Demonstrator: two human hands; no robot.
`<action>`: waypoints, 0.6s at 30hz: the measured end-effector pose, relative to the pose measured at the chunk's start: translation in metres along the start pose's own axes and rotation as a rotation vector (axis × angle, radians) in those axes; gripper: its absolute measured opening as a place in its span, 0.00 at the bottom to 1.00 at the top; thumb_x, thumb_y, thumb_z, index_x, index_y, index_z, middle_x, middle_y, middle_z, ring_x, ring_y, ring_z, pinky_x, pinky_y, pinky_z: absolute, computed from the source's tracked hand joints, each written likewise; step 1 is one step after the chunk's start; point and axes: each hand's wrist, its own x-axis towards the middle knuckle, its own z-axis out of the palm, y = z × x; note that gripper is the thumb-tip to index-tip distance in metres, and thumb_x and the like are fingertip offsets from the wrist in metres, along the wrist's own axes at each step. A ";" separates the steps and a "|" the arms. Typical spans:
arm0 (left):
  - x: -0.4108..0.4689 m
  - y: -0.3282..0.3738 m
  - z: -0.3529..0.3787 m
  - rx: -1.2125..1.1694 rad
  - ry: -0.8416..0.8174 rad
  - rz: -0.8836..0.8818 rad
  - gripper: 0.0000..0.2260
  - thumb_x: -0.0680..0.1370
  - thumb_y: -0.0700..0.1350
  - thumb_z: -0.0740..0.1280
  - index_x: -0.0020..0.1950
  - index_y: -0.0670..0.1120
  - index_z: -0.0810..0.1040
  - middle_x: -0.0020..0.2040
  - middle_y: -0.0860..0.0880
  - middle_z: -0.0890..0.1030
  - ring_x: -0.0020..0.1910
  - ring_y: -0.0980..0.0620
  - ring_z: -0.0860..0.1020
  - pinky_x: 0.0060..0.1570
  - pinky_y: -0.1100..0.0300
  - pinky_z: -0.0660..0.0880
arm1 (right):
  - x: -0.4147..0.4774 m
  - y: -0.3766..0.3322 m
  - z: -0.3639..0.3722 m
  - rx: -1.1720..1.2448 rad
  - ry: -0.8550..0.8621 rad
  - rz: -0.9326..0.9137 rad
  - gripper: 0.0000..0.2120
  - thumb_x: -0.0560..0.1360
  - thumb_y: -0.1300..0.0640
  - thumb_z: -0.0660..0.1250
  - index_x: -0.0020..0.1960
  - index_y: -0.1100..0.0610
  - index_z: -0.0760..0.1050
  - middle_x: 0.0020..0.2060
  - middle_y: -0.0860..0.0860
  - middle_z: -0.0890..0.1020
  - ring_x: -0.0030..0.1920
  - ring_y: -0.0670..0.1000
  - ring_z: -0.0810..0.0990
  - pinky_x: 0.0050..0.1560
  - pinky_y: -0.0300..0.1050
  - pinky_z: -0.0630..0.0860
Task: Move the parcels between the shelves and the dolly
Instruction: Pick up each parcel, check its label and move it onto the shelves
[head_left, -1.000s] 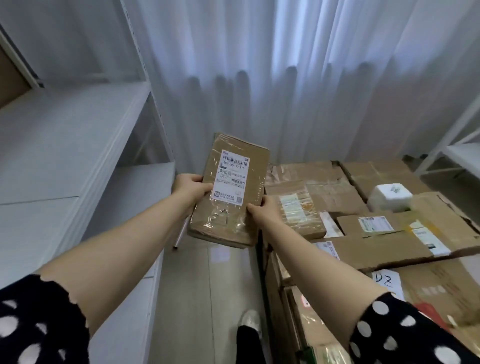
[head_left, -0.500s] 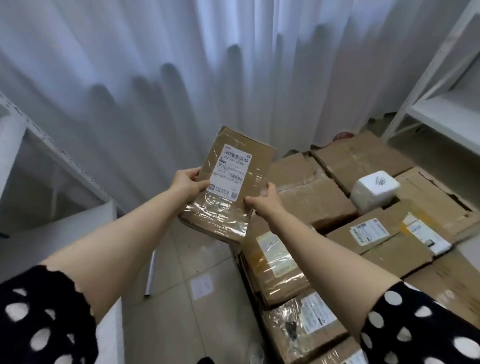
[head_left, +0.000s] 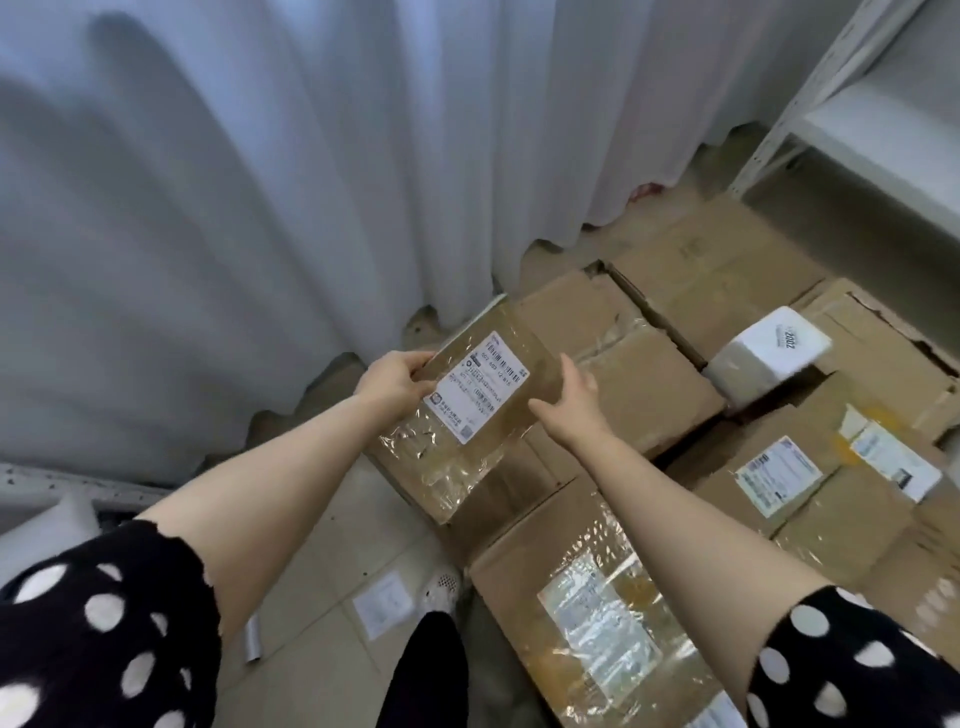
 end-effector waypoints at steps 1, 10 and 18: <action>0.015 -0.004 0.006 0.042 -0.040 0.009 0.19 0.77 0.44 0.69 0.67 0.56 0.75 0.59 0.53 0.81 0.51 0.51 0.80 0.51 0.58 0.75 | 0.014 0.005 0.007 -0.042 -0.012 0.022 0.38 0.76 0.58 0.66 0.78 0.53 0.48 0.77 0.57 0.49 0.76 0.56 0.54 0.73 0.50 0.55; 0.090 -0.036 0.076 0.162 -0.408 0.053 0.18 0.78 0.42 0.66 0.68 0.50 0.74 0.58 0.49 0.81 0.54 0.50 0.78 0.51 0.59 0.72 | 0.083 0.052 0.038 -0.285 -0.142 0.232 0.41 0.76 0.50 0.67 0.78 0.46 0.44 0.77 0.57 0.53 0.76 0.60 0.51 0.74 0.59 0.55; 0.102 -0.055 0.101 0.158 -0.531 0.026 0.22 0.79 0.41 0.65 0.73 0.47 0.68 0.63 0.48 0.77 0.59 0.51 0.75 0.53 0.64 0.67 | 0.098 0.072 0.059 -0.380 -0.175 0.274 0.42 0.73 0.49 0.71 0.77 0.42 0.47 0.76 0.57 0.54 0.75 0.60 0.54 0.71 0.62 0.59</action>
